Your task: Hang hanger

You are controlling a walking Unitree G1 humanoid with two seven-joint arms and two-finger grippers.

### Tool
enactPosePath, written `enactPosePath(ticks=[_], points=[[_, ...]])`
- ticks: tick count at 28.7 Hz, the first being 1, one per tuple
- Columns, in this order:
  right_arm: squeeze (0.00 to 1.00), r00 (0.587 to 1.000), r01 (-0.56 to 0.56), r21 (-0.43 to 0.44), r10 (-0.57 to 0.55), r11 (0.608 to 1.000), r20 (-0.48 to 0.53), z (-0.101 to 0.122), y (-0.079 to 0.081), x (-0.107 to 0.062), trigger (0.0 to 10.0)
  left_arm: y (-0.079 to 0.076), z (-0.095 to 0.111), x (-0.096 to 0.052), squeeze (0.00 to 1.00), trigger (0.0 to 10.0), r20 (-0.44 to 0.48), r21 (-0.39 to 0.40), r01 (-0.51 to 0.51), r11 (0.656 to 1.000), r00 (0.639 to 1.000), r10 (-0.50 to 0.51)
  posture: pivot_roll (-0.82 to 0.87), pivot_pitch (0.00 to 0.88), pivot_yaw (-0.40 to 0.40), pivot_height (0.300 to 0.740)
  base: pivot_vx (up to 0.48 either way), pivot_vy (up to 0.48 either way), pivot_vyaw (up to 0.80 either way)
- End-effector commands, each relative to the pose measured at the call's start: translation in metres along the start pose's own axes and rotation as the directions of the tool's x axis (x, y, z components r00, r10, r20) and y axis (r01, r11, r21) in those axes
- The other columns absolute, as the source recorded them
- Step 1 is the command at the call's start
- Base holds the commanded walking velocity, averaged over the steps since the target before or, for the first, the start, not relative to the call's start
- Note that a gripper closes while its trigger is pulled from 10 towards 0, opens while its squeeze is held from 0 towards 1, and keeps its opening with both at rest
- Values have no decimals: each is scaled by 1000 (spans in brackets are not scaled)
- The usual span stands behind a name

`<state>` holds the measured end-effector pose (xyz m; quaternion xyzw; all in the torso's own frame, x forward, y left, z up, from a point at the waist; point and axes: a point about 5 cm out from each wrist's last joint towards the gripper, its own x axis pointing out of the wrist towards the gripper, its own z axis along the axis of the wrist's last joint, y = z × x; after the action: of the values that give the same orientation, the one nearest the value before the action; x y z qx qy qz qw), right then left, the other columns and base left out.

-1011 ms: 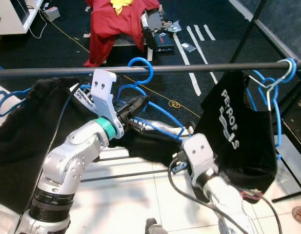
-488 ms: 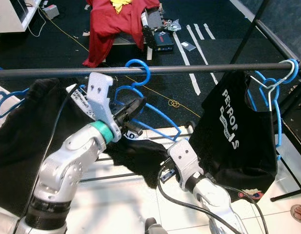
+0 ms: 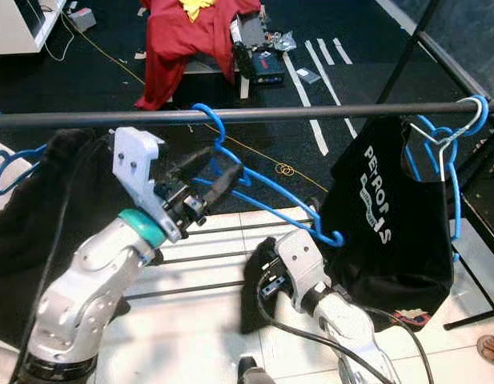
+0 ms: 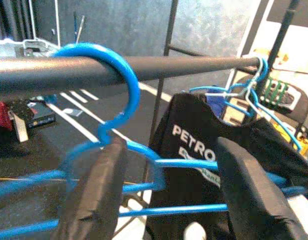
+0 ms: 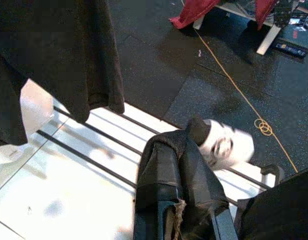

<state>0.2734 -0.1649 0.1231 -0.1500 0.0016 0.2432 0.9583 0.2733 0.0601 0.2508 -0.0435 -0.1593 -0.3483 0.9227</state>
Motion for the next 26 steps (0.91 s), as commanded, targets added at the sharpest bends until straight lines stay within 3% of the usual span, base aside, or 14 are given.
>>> enactPosePath(ticks=[1,11,14,22,26], points=[[0,1000,4,17,-4,1000,-6,-4,1,-1,0,-5,-2,-4,0,10000,-13,-6,33,999,999,-33,-159,180,63,740,0,0,0],[0,1000,-9,20,10,1000,-4,-5,2,1,0,3,-14,-9,0,10000,-60,20,-33,999,998,34,-158,179,62,740,0,0,0],[0,997,-46,4,46,999,-69,-21,9,-7,0,17,-26,-25,0,10000,-111,47,-113,993,987,117,-161,180,64,740,0,0,0],[0,994,-25,25,27,999,-101,-32,11,-14,0,22,-28,-38,0,10000,-139,24,-166,986,976,168,-160,184,62,740,0,0,0],[0,991,8,67,1,998,-135,-44,16,-19,0,29,-26,-34,0,10000,-145,6,-300,954,943,298,-146,182,51,740,0,0,0]])
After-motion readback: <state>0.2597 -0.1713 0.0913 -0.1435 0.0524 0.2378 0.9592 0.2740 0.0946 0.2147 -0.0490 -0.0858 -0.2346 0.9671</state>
